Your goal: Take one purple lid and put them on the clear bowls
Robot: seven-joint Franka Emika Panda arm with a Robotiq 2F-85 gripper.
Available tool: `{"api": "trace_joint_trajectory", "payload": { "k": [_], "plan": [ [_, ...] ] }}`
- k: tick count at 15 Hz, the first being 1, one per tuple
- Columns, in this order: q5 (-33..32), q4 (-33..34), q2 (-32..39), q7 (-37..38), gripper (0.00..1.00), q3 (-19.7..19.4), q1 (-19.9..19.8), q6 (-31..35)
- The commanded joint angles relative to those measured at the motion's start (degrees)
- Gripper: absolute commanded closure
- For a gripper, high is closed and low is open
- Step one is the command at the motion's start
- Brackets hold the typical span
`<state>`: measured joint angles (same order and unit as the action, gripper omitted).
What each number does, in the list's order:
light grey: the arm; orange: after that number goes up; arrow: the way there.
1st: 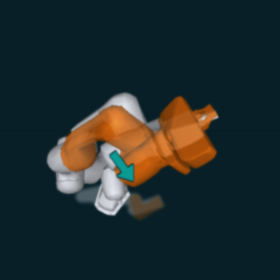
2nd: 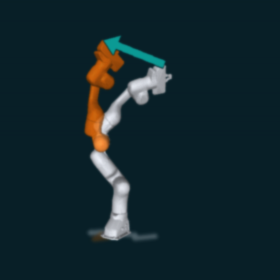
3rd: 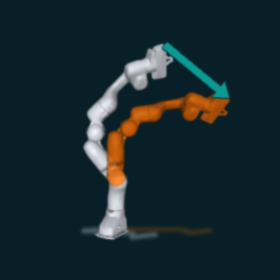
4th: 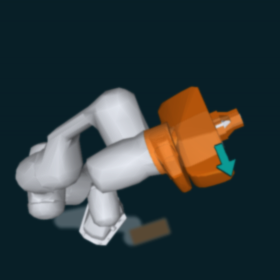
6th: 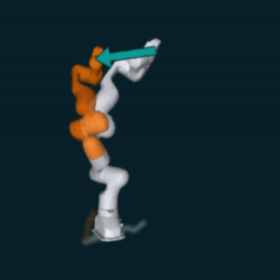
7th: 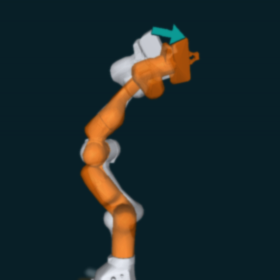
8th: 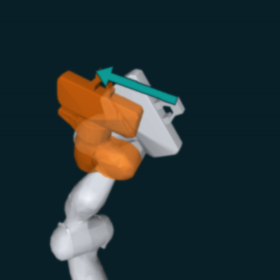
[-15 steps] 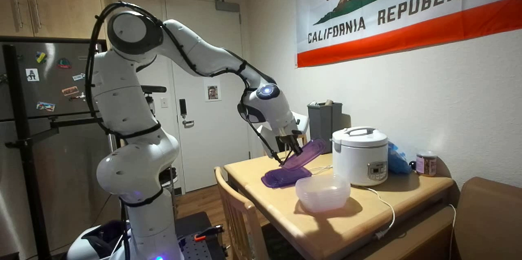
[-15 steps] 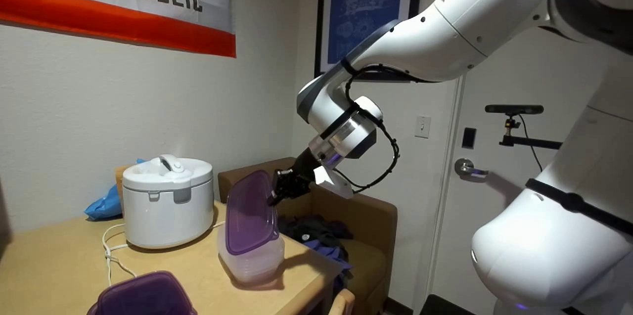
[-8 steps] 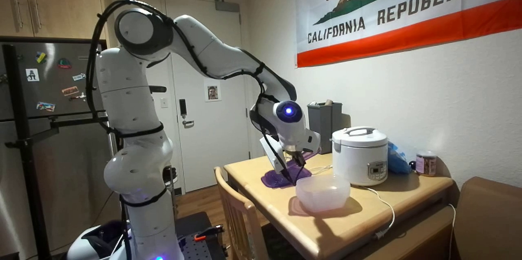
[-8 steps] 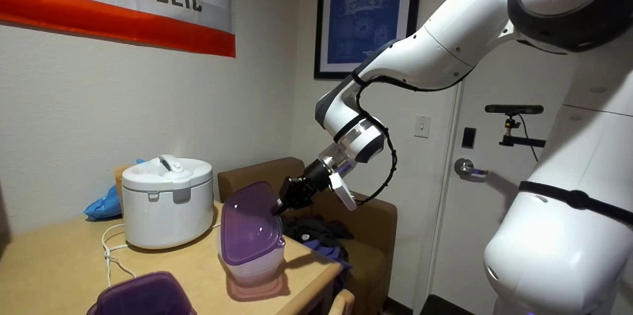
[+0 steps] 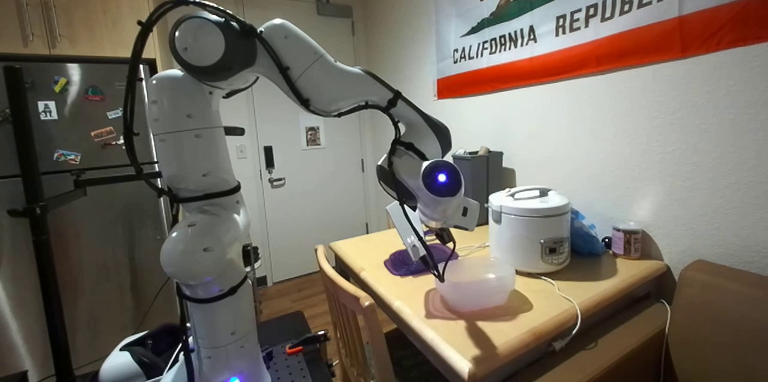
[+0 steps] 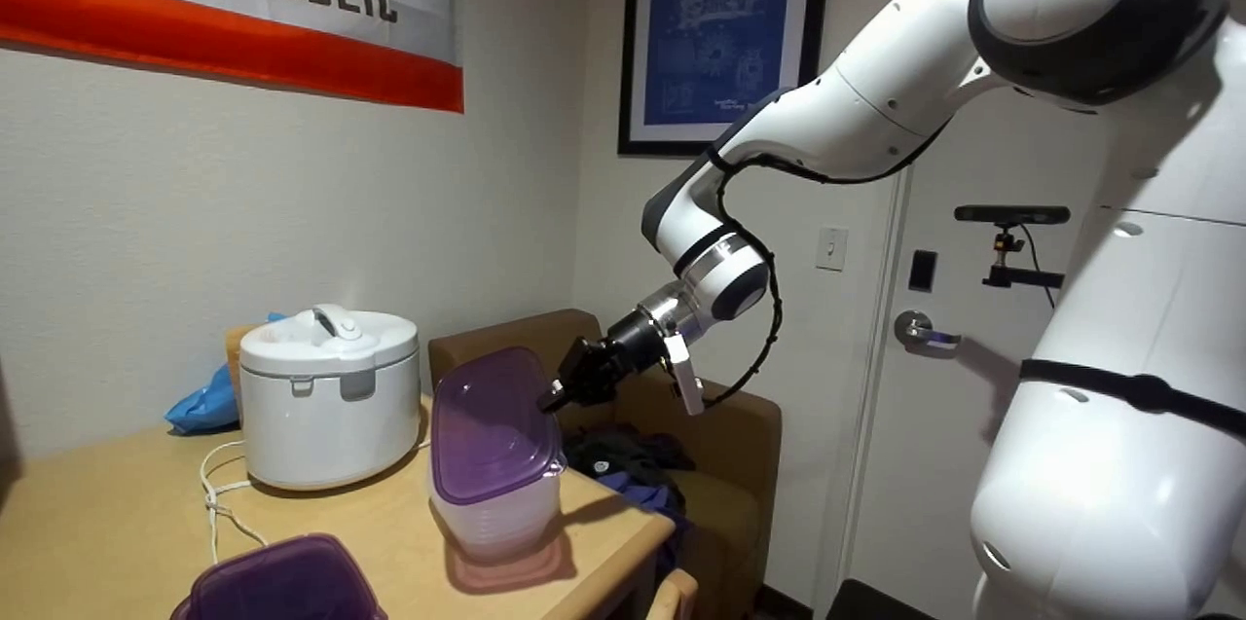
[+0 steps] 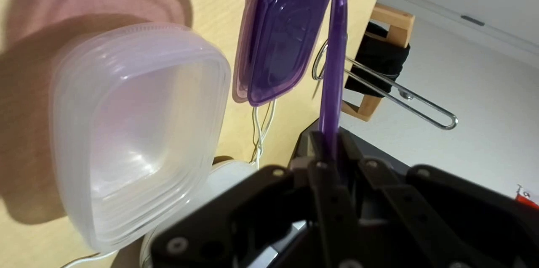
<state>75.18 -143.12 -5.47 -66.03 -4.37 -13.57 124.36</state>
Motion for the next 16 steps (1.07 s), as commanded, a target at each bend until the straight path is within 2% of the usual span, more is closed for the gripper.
{"api": "trace_joint_trajectory", "payload": {
  "k": [1, 2, 3, 6, 11, 16],
  "plan": [
    [-0.26, 0.04, -0.05, 0.19, 0.91, -1.66, 1.84, 0.06],
    [-0.26, 0.04, -0.05, 0.19, 0.91, -1.62, 2.0, 0.05],
    [-0.26, 0.04, -0.05, 0.19, 0.98, -1.61, 2.07, 0.05],
    [-0.98, 1.98, 2.3, 0.99, 0.98, -2.94, 1.56, -2.29],
    [-5.22, 7.17, 7.33, 0.88, 0.98, -7.49, -0.17, -14.28],
    [-8.13, 13.42, 12.81, 2.45, 0.98, -9.88, -1.33, -19.35]
  ]
}}
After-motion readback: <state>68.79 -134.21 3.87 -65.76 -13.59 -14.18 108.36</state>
